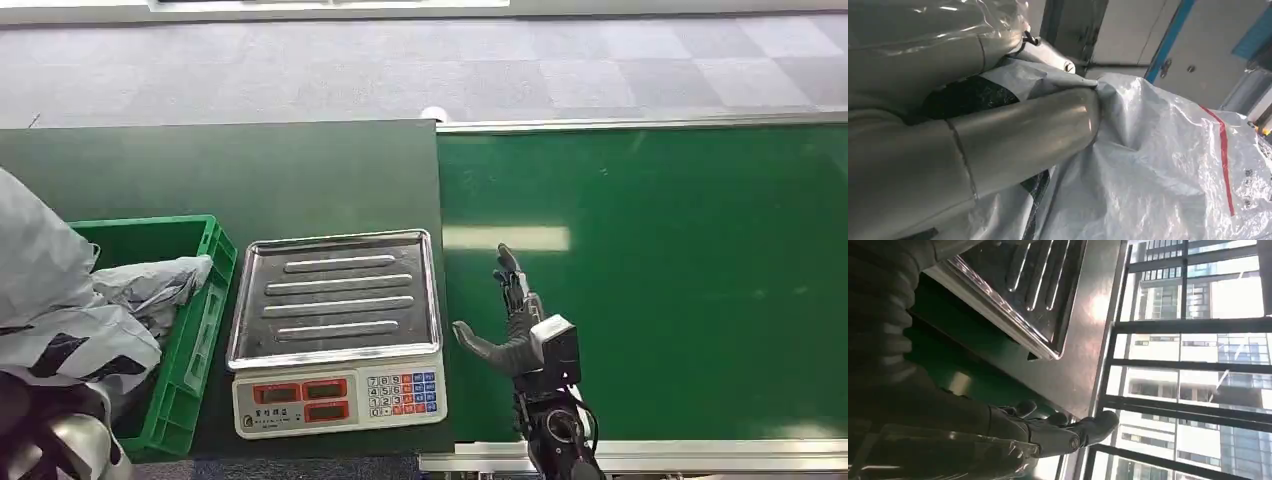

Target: Moved the parcel from conveyor to table for the left to box.

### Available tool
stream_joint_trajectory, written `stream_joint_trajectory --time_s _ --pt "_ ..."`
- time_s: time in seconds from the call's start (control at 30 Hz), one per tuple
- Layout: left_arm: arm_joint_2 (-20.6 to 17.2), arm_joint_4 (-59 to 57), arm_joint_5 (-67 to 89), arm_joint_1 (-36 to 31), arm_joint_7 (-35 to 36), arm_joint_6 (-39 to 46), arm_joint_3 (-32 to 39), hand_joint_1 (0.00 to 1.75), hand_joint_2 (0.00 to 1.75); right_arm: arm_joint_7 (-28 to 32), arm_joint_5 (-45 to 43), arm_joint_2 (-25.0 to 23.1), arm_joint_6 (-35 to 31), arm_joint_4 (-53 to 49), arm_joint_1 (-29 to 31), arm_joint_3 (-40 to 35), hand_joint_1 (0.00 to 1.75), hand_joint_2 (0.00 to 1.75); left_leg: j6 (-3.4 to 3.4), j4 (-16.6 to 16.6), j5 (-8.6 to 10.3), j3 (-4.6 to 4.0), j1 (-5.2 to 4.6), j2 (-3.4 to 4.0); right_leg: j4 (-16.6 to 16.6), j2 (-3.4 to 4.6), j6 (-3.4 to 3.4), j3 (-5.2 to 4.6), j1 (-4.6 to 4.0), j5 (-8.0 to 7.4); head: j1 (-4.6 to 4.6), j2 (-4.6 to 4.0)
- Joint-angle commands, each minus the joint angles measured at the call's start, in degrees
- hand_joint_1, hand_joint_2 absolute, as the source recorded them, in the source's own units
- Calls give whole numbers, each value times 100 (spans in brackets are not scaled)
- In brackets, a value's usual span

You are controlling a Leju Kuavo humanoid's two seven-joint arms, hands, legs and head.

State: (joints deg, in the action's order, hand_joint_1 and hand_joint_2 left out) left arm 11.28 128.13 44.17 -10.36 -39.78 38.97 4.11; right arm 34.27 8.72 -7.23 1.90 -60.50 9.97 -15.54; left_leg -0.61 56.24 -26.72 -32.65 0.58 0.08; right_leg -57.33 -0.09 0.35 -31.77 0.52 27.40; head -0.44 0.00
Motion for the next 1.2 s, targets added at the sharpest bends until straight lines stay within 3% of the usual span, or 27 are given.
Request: stream_joint_trajectory --time_s 0.03,0.33,0.43,0.47,0.57,0.63,0.67,0.7,0.8,0.9,0.93,0.97,1.0,1.03,1.1,1.13,1.2 --pt "63 56 59 -299 -22 103 526 175 0 11 -21 165 -12 78 32 -152 0 175 2 -2 1 -1 1 -2 4 -1 -1 0 -2 -1 2 0" --pt "63 56 59 -299 -22 103 526 175 0 11 -21 165 -12 78 32 -152 0 175 2 -1 1 -1 2 -2 4 -1 -1 0 -2 -2 2 0" --pt "95 -80 424 -381 -22 103 960 175 0 -34 -26 145 -24 11 6 -129 0 175 2 -2 2 0 1 0 4 1 -1 -1 -1 -2 2 0" --pt "263 -293 759 -414 -22 103 952 175 0 -116 -18 153 -71 -32 -30 -125 0 175 1 -3 2 1 -2 0 1 1 -1 0 2 -1 2 0" --pt "-66 -926 793 -369 -22 103 1475 175 0 -86 -8 189 -122 -208 -171 -45 0 175 1 -8 3 7 -3 -6 5 -5 -1 6 3 0 2 0" --pt "42 -1689 1577 -476 -22 103 1822 175 0 -162 24 224 -129 -402 -301 15 0 175 0 -21 10 15 -4 -15 14 -13 -4 13 3 -3 2 0" --pt "-18 -1561 1420 -94 -22 103 1960 175 0 -130 122 161 40 -392 -311 145 0 175 1 -17 9 14 -7 -19 10 -18 -2 13 6 0 2 0" --pt "45 -2030 1714 -483 -22 103 2035 175 0 -128 120 180 35 -425 -331 161 0 175 1 -20 12 14 -5 -23 15 -22 -3 15 4 -2 0 0" --pt "252 -3077 2519 -738 -22 103 2631 175 0 -157 105 203 81 -476 -351 187 0 175 1 -15 8 14 -8 -8 7 -9 -2 10 8 0 -2 0" --pt "110 -3763 2679 -627 -22 103 3042 175 0 -179 42 286 -5 -507 -388 111 0 175 3 -25 17 14 -5 -19 19 -18 -3 15 4 -7 2 0" --pt "157 -4166 3040 -977 -22 103 3323 175 0 -210 77 228 38 -461 -303 121 0 175 1 -19 10 17 -8 -2 12 1 -2 11 7 -5 2 0" --pt "-207 -5182 4070 -993 1324 103 3247 175 0 -231 115 223 131 -406 -248 111 0 175 1 -28 14 23 -8 3 19 6 -3 14 7 -9 0 0" --pt "-717 -5637 4273 -853 2191 103 2731 175 0 -241 147 196 169 -362 -204 144 0 175 0 -31 11 32 -14 16 16 11 -7 18 13 -9 4 0" --pt "-938 -5926 4166 -804 2653 103 2573 175 0 -254 176 177 223 -335 -179 147 0 175 0 -41 20 33 -14 1 25 -3 -9 22 13 -13 2 0" --pt "-938 -5926 4166 -804 2653 103 2573 175 0 -254 176 177 223 -335 -179 147 0 175 -3 -32 16 27 -10 6 15 2 -12 15 9 -11 0 0" --pt "-1264 -6326 4081 -782 2916 103 2543 175 0 -266 207 133 271 -281 -138 166 0 175 -3 -27 16 19 -6 6 14 3 -13 8 4 -12 4 0" --pt "-1429 -6599 4045 -801 3190 103 2483 175 0 -272 223 126 263 -269 -136 165 0 175 -2 -18 5 18 -3 35 6 30 -17 -1 1 -11 0 0"
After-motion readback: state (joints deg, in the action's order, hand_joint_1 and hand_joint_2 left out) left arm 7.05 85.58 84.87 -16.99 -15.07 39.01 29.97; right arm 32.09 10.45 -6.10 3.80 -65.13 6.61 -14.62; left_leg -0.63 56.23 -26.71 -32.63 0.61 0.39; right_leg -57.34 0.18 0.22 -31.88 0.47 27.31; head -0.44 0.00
